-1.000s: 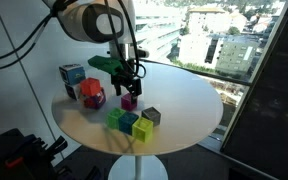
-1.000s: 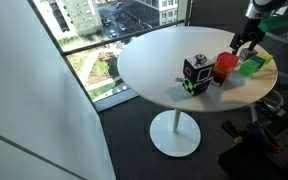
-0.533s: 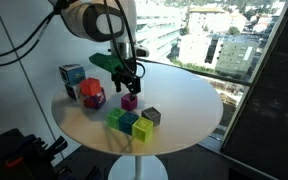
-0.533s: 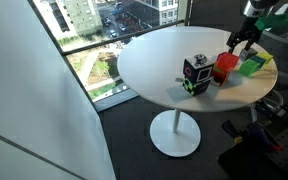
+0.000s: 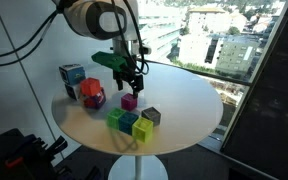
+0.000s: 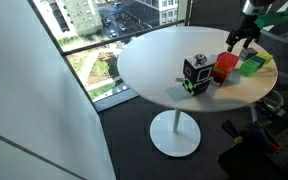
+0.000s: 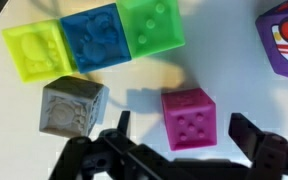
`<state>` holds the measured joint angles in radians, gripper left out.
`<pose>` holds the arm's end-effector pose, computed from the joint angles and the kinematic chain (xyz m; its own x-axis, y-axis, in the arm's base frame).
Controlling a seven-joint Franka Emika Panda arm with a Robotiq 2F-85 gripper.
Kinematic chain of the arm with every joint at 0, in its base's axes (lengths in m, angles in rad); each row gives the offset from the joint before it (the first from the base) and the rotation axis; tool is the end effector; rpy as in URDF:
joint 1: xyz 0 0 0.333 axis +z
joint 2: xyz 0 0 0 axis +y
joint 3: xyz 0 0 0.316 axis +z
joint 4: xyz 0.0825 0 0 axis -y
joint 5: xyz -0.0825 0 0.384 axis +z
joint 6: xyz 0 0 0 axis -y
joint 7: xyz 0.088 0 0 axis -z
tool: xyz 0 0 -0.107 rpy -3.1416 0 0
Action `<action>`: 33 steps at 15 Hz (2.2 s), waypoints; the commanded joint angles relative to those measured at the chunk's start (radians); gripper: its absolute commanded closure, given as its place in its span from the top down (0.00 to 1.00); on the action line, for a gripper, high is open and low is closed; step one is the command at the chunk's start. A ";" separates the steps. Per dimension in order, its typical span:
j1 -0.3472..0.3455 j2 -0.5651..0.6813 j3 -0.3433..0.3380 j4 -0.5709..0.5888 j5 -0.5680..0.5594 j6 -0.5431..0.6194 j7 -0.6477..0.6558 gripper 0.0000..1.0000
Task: Push the pink and grey block off the other blocks and then put the pink block on the light blue plushy cube
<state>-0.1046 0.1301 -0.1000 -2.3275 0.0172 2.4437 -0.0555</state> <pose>0.5051 -0.1050 0.2823 0.9869 -0.1609 -0.0133 -0.1609 -0.9870 0.0013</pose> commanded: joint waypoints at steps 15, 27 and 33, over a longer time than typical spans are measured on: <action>0.006 0.033 0.011 0.006 0.000 0.066 0.000 1.00; 0.007 0.109 0.022 0.025 -0.003 0.143 -0.014 1.00; 0.004 0.133 0.033 0.034 0.007 0.177 -0.025 1.00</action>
<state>-0.0957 0.2436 -0.0751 -2.3189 0.0170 2.6096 -0.0590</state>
